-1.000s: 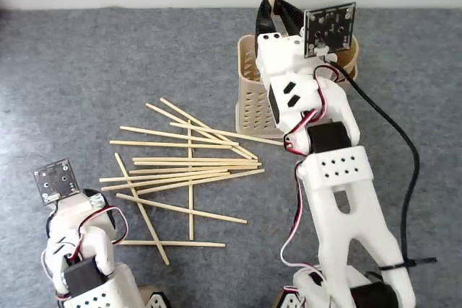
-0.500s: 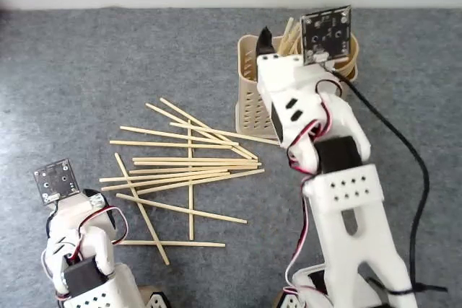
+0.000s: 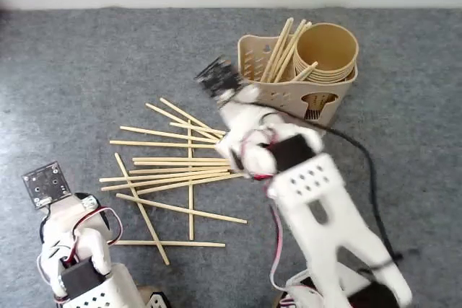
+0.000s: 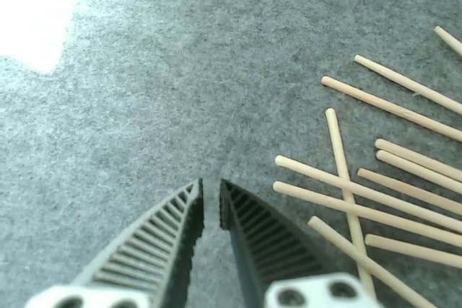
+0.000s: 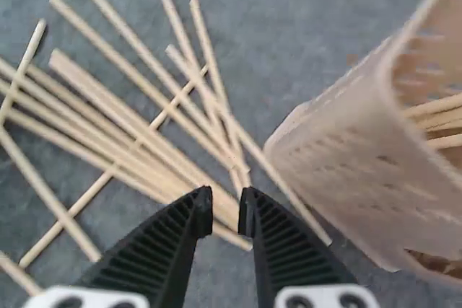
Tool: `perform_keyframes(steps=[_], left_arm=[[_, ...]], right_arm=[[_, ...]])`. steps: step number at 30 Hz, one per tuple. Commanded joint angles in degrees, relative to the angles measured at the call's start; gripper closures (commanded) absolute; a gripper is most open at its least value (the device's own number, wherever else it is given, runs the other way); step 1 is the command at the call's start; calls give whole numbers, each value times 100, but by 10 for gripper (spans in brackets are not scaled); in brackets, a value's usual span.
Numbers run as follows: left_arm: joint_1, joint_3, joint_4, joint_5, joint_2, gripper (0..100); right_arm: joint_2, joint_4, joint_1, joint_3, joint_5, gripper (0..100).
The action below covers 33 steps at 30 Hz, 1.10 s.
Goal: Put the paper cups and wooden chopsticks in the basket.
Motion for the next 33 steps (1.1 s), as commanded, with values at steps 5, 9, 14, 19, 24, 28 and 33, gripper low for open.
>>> perform_keyframes(steps=[5, 9, 14, 19, 24, 28, 33], left_arm=[[-26, -259, -114, -53, -35, 959], [-26, -251, -114, -53, -35, 959], [-26, -251, -114, -53, -35, 959], [-18, -189, -123, -62, -35, 959], [-18, -189, -123, -62, -35, 959], [-18, -189, -123, -62, -35, 959], [-18, -189, -123, -62, -35, 959]], right_arm=[[1490, 145, -365, -659, 88, 925], [2114, 136, -374, -1204, 642, 924], [2818, 163, -382, -1591, 1020, 818], [3231, 163, -769, -1644, 1275, 688], [3292, 110, -1253, -1653, 1389, 686], [3354, -31, -1552, -1785, 1389, 686], [3363, -426, -1622, -1837, 1389, 685]])
